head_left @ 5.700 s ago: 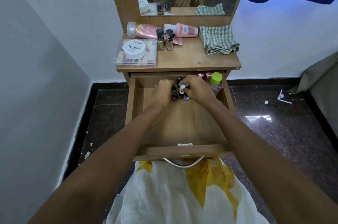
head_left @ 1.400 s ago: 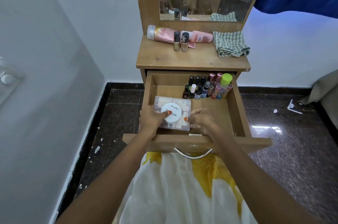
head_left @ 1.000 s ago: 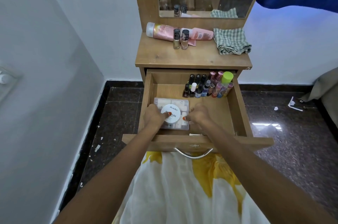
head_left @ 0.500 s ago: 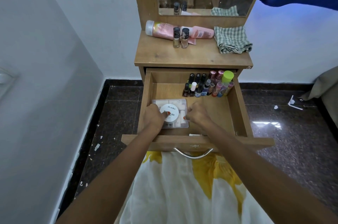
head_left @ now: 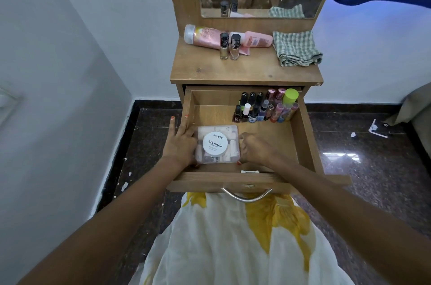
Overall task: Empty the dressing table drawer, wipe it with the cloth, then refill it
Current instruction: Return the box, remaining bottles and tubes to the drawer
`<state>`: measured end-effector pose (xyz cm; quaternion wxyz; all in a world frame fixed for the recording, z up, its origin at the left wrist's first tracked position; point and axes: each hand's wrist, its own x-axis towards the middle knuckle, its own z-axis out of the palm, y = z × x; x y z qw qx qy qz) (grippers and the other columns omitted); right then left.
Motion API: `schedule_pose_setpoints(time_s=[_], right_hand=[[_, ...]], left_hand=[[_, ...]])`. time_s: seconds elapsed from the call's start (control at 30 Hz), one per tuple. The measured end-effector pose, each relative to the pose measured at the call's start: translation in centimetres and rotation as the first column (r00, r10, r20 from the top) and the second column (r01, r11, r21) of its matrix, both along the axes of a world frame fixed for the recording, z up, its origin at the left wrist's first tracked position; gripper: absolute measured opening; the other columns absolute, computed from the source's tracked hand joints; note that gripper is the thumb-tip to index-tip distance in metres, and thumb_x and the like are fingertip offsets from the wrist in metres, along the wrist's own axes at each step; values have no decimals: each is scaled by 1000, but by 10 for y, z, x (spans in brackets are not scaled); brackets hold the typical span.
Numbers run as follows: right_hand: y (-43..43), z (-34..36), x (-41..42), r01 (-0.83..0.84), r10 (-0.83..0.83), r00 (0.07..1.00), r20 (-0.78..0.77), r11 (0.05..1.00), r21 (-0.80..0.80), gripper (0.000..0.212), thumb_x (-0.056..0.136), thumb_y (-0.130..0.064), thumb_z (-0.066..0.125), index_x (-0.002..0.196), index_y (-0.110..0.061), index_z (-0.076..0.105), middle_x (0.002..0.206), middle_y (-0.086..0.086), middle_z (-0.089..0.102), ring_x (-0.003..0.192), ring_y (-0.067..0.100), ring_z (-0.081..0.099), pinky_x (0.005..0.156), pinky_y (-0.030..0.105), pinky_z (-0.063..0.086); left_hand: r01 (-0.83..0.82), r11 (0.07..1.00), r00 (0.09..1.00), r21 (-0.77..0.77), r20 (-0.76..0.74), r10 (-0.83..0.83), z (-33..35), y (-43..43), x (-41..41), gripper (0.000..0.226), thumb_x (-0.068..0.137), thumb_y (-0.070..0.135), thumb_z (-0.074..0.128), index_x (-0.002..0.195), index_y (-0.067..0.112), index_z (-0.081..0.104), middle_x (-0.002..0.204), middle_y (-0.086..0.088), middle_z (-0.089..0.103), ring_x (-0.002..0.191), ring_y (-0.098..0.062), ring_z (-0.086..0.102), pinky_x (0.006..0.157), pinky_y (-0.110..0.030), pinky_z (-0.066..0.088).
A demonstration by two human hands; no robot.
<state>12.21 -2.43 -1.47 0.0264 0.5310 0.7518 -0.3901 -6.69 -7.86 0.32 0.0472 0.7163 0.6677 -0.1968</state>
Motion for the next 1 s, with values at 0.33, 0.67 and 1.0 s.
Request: schedule_pose_setpoints(time_s=[0.33, 0.67, 1.0], right_hand=[[1, -13, -6, 52, -52, 998, -38, 998, 20, 61, 70, -6, 77, 120, -3, 42, 105, 14, 58, 98, 27, 59, 81, 37, 51], [7, -10, -20, 78, -75, 996, -55, 996, 49, 56, 68, -5, 78, 114, 0, 47, 108, 18, 62, 98, 29, 61, 59, 25, 43], [15, -15, -23, 106, -103, 994, -46, 993, 57, 49, 68, -3, 78, 111, 0, 53, 103, 19, 63, 95, 30, 63, 79, 38, 54]], left_hand=[[51, 999, 997, 3, -62, -51, -4, -1, -1, 63, 88, 47, 49, 139, 10, 39, 152, -4, 30, 145, -31, -13, 112, -59, -10], [56, 996, 997, 62, -53, -53, -13, 10, -6, 36, 95, 24, 41, 125, 10, 54, 145, -8, 40, 146, -31, -8, 114, -56, -9], [71, 995, 997, 67, -48, -68, -16, 21, -10, 41, 96, 27, 40, 132, 10, 50, 150, -10, 35, 146, -31, -5, 117, -50, -6]])
